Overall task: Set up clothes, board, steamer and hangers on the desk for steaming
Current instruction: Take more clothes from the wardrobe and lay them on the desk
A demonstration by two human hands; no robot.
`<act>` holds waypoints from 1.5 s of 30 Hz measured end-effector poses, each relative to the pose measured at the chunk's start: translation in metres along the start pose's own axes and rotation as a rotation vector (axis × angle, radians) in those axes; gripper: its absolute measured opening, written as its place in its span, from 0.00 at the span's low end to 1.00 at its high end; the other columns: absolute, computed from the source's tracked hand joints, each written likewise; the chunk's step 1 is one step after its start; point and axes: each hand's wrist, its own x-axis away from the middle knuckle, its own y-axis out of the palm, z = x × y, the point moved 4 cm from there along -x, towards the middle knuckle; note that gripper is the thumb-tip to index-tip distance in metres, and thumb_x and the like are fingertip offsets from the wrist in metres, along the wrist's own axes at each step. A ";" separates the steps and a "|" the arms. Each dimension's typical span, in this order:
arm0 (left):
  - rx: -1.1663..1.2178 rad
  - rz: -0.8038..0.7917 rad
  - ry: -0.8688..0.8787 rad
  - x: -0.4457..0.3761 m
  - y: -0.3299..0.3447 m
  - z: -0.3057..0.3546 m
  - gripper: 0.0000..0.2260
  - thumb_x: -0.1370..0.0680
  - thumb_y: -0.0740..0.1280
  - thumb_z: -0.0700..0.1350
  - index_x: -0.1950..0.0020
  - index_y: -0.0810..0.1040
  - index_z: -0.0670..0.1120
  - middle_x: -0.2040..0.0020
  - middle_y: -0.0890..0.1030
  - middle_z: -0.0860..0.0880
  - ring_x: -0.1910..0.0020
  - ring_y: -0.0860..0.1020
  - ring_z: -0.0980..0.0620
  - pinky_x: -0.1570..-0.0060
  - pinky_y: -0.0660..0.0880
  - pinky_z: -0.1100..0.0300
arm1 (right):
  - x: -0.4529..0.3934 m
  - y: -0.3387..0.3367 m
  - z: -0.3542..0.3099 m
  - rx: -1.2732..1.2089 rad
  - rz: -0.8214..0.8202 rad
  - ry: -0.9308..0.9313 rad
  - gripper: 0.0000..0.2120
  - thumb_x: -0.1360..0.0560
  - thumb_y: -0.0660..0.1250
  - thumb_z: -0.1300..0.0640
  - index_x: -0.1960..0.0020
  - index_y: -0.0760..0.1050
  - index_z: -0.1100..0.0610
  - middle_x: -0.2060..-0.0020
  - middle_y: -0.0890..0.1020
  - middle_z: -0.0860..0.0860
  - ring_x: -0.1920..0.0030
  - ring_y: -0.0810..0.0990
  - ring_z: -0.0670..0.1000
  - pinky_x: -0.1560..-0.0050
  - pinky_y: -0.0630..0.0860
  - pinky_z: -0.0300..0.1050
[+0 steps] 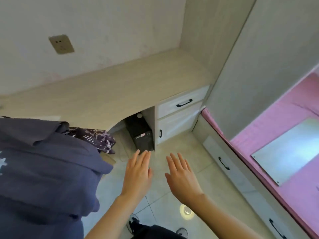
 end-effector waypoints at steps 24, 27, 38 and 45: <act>0.020 -0.301 0.592 -0.055 0.141 0.332 0.25 0.22 0.64 0.48 0.26 0.65 0.46 0.29 0.70 0.49 0.27 0.65 0.48 0.33 0.66 0.52 | 0.185 -0.007 0.306 -0.131 0.117 0.818 0.28 0.22 0.62 0.49 0.27 0.63 0.63 0.31 0.72 0.57 0.29 0.66 0.62 0.30 0.66 0.57; 0.034 -0.305 0.639 -0.091 0.151 0.363 0.25 0.23 0.65 0.46 0.27 0.66 0.45 0.30 0.71 0.48 0.29 0.67 0.48 0.33 0.66 0.53 | 0.173 -0.016 0.345 -0.138 0.130 0.877 0.28 0.22 0.62 0.50 0.26 0.62 0.62 0.31 0.71 0.58 0.28 0.65 0.62 0.31 0.65 0.59; 0.087 -0.326 0.733 -0.228 0.184 0.465 0.22 0.22 0.63 0.46 0.27 0.67 0.44 0.31 0.73 0.47 0.30 0.68 0.48 0.30 0.65 0.52 | 0.106 -0.052 0.470 -0.160 0.182 0.970 0.25 0.23 0.63 0.51 0.29 0.66 0.62 0.34 0.74 0.58 0.31 0.70 0.62 0.32 0.68 0.56; 0.079 -0.328 0.752 -0.276 0.199 0.518 0.22 0.21 0.62 0.46 0.27 0.66 0.44 0.31 0.72 0.47 0.31 0.68 0.49 0.30 0.61 0.55 | 0.098 -0.068 0.543 -0.182 0.202 0.994 0.26 0.21 0.62 0.51 0.28 0.64 0.63 0.32 0.72 0.59 0.30 0.67 0.63 0.30 0.65 0.56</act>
